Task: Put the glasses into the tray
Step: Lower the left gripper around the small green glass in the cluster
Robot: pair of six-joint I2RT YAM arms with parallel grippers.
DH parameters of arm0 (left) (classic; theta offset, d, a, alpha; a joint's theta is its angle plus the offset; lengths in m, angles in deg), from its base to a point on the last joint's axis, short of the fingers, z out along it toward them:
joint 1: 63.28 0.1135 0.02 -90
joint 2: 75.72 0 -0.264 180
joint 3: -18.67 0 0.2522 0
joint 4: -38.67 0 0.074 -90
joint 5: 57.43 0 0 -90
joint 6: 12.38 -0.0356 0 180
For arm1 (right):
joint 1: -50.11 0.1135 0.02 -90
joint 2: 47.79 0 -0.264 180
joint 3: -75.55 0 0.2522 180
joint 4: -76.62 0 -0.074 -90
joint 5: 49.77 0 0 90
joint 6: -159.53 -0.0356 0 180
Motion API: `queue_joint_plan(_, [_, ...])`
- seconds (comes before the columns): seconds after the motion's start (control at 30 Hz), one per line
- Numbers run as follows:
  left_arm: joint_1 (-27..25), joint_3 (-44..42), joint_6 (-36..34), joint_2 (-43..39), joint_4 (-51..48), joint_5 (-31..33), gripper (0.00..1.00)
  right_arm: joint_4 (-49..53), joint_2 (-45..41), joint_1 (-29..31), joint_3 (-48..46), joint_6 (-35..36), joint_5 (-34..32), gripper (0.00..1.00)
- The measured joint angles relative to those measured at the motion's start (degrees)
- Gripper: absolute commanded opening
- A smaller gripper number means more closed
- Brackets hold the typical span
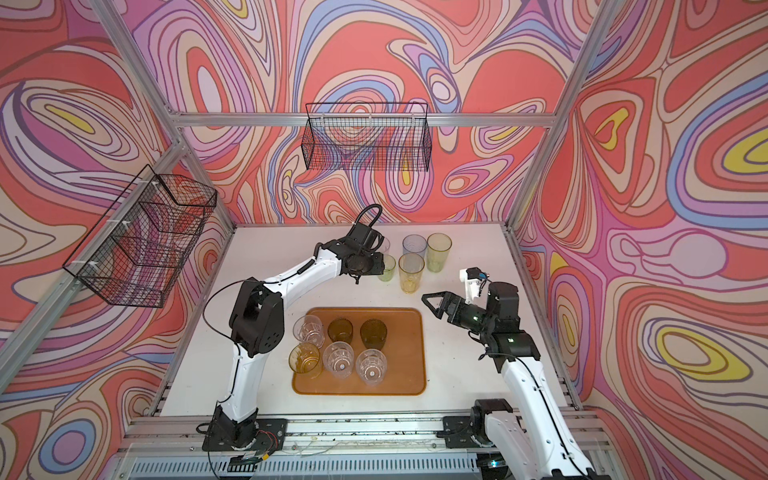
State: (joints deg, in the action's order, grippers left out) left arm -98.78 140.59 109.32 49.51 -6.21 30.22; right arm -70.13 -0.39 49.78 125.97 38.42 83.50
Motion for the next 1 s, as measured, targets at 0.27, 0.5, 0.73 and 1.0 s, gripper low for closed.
queue_joint_plan(0.27, [0.2, 3.6, 0.0, 3.3, -0.9, 1.3, 0.43, 2.0, -1.8, 0.0, -0.2, 0.7, -0.7, 0.98])
queue_joint_plan(0.5, [0.5, 5.8, -0.2, 5.4, -2.4, 2.8, 0.4, 2.9, -2.0, 0.0, -0.2, 1.4, -1.2, 0.98])
queue_joint_plan(0.73, [0.7, 6.4, -0.7, 6.5, -3.0, 4.4, 0.33, 3.4, -2.2, 0.0, -0.3, 1.5, -1.5, 0.98])
queue_joint_plan(1.0, [0.7, 6.5, -1.5, 7.0, -3.4, 4.9, 0.27, 3.7, -2.3, 0.0, -1.1, 1.5, -1.7, 0.98])
